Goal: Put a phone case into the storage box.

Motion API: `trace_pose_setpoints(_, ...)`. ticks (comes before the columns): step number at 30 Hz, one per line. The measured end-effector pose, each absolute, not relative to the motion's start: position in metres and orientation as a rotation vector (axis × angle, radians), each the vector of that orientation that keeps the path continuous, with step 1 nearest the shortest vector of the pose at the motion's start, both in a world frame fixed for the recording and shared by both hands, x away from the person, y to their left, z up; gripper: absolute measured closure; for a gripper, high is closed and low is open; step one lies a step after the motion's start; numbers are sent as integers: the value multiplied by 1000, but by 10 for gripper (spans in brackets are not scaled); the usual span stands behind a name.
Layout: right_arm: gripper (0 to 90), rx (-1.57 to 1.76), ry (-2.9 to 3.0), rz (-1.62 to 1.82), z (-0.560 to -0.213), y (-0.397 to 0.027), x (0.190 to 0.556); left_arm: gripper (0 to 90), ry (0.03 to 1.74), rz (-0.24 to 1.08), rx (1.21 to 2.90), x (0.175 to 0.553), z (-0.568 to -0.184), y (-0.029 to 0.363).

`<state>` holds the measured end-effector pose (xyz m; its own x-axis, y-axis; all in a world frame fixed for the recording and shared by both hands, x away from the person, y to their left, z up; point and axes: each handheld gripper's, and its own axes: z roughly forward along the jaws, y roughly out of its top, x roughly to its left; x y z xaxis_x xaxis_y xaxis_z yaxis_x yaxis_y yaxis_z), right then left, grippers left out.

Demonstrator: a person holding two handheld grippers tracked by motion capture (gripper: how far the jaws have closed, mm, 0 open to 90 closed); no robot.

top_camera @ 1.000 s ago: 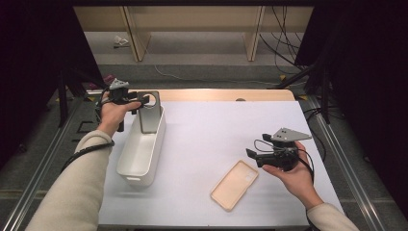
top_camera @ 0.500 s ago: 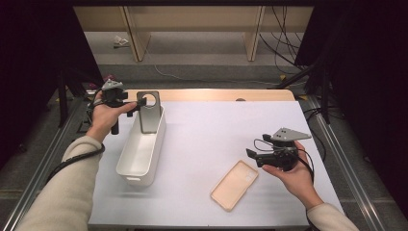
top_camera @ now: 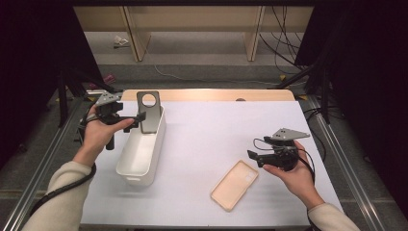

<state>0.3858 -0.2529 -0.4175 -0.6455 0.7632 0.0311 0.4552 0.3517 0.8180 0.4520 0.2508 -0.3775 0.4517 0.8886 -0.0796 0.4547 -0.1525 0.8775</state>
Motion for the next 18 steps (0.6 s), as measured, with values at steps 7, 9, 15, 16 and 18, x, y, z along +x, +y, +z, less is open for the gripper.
trace_pose_setpoints(7,165,1080,2315,1159,-421,-251,386,11,1085,553,1779,428,-380,237)
trace_pose_setpoints(9,178,1081,2329,1149,-421,-251,386,18,1064,557,1777,422,-381,234)
trace_pose_setpoints(15,475,1049,2413,1068,-420,-250,383,42,1020,555,1741,401,-383,228)
trace_pose_setpoints(16,524,1050,2433,1036,-421,-250,382,52,1008,550,1741,394,-386,225)
trace_pose_setpoints(18,579,1060,2457,1011,-421,-250,382,61,1009,545,1747,392,-387,225)
